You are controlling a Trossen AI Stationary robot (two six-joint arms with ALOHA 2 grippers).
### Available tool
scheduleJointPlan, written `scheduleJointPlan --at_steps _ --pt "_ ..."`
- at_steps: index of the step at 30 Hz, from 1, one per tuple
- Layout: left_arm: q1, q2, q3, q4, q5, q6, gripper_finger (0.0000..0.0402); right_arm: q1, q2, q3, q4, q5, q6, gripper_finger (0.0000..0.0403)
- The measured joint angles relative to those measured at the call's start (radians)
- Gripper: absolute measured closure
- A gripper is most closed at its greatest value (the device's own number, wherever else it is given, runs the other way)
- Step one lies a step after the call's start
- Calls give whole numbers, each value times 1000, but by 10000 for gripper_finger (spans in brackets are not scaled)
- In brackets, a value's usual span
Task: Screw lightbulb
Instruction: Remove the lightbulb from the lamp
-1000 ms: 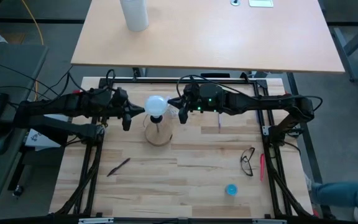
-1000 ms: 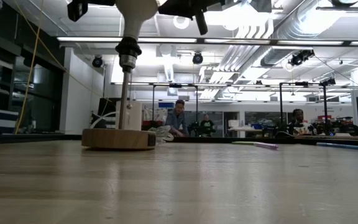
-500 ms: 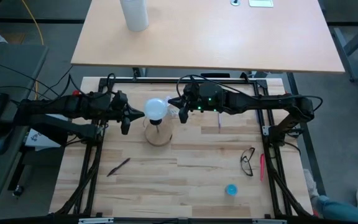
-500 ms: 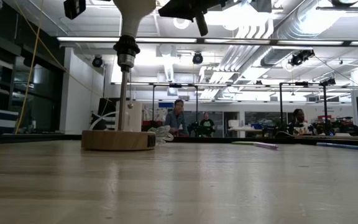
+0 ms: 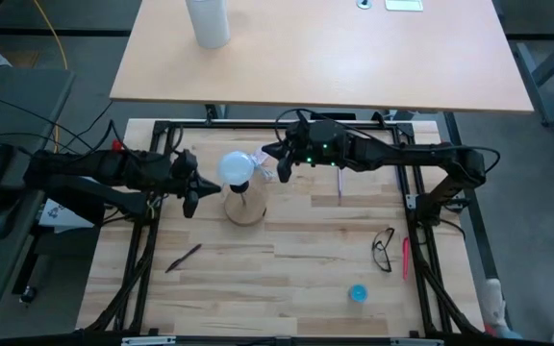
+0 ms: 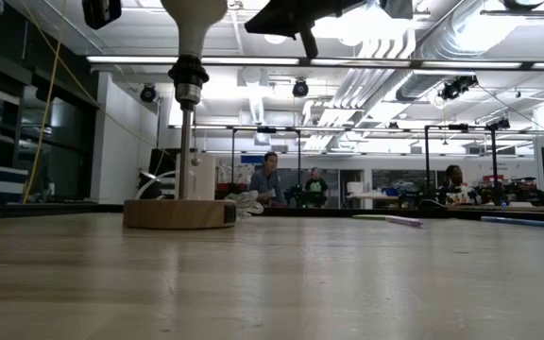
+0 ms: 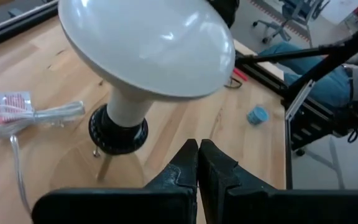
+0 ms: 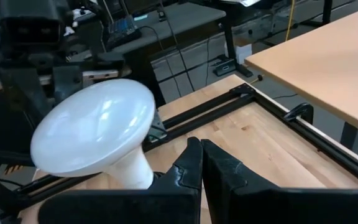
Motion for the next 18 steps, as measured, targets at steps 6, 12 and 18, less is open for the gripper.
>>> scheduleJointPlan --at_steps 6,12,18 --pt "-31 0 0 -84 -58 4 401 -10 -11 0 -12 -23 -8 403" --pt "-108 -24 -101 -82 -264 -35 402 -10 -76 0 -99 -5 -52 403" --pt "-136 -47 -269 144 -296 -58 400 -10 -165 0 -203 39 -60 403"
